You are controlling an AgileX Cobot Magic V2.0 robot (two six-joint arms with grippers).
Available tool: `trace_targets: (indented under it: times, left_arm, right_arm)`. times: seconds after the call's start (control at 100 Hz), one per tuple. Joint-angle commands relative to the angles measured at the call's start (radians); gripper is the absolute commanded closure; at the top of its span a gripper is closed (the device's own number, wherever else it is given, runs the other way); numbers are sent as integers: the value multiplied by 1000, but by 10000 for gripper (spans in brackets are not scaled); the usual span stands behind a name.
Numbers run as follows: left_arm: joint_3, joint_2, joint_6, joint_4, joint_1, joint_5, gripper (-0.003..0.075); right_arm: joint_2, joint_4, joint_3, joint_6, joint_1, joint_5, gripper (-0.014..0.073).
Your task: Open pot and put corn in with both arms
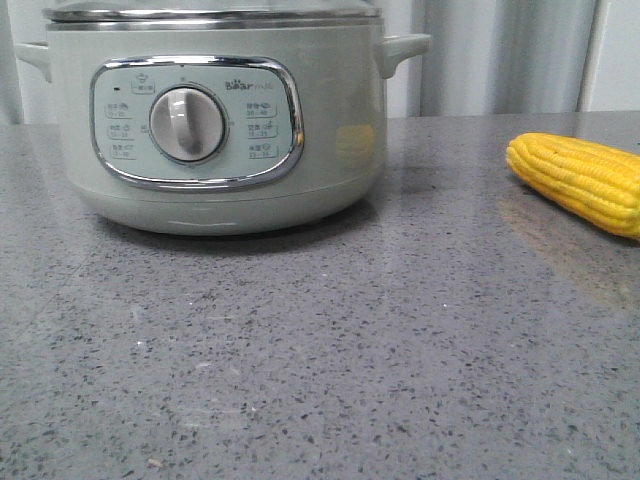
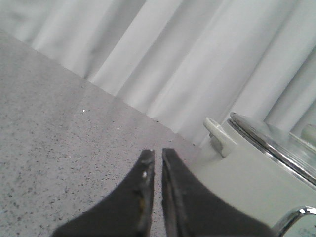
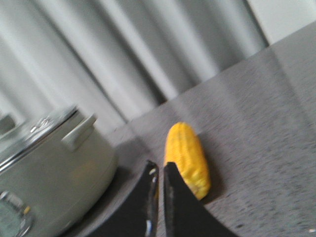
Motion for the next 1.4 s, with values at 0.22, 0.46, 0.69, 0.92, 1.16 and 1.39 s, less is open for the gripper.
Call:
trace_targets:
  times: [0.22,0.46,0.69,0.92,1.16,1.39]
  left_arm:
    - [-336,186,103,318,6,247,708]
    - [-504,419,278,307,4,210,304]
    - [-622,621,339,279,-105,188,293]
    - [-746,877,346,279,-352,-45,294]
    - [-946,1165,346,279,-484,-165,294]
    - [-1096,1357,344,270,-494,-158,294]
  right_arm:
    - [232,-379,-379,-5,-7,262,657]
    - [480,-457,-581,-5,-7,324,502]
    - [573,-457,-679,-5,-7,316,167]
    - [583,-457,-683,-5,-1,301,156]
    - [583,-457,-683,-5,-1,301,156]
    - [583,-453,-683,-5,-1,336,156]
